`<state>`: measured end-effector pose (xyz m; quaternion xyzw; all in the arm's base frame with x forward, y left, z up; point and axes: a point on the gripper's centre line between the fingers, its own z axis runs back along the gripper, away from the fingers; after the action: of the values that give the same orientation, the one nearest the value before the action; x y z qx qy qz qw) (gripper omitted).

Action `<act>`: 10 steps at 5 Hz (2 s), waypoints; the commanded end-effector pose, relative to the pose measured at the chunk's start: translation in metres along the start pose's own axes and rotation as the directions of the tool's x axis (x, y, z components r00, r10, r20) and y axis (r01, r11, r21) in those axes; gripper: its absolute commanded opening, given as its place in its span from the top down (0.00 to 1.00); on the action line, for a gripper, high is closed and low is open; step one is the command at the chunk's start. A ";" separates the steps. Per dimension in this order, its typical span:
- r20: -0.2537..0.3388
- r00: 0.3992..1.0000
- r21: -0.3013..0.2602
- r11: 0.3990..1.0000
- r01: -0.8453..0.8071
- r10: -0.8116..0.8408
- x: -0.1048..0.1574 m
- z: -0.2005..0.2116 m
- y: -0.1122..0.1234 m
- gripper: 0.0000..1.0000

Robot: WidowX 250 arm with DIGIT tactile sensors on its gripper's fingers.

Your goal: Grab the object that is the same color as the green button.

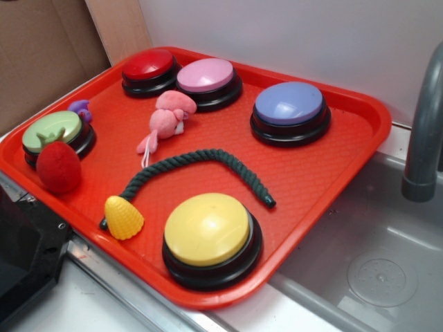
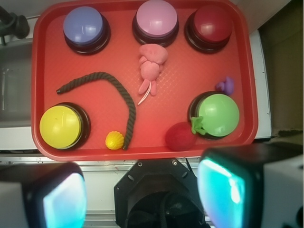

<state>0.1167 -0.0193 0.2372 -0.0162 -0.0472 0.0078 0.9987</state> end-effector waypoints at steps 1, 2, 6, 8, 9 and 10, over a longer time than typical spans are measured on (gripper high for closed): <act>0.000 1.000 0.000 1.000 0.000 0.000 0.000 0.000 0.000 0.00; 0.043 0.996 0.025 0.997 0.074 -0.075 0.009 -0.011 -0.007 0.00; 0.143 0.785 0.025 0.796 0.605 -0.602 0.075 -0.092 -0.037 0.00; 0.071 0.710 -0.003 0.712 0.702 -0.700 0.093 -0.151 -0.057 0.00; 0.028 0.680 -0.013 0.680 0.733 -0.733 0.097 -0.174 -0.066 0.00; 0.031 0.655 -0.051 0.654 0.755 -0.755 0.098 -0.191 -0.068 0.00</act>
<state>0.2298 -0.0865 0.0489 -0.0253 -0.0308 -0.4074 0.9124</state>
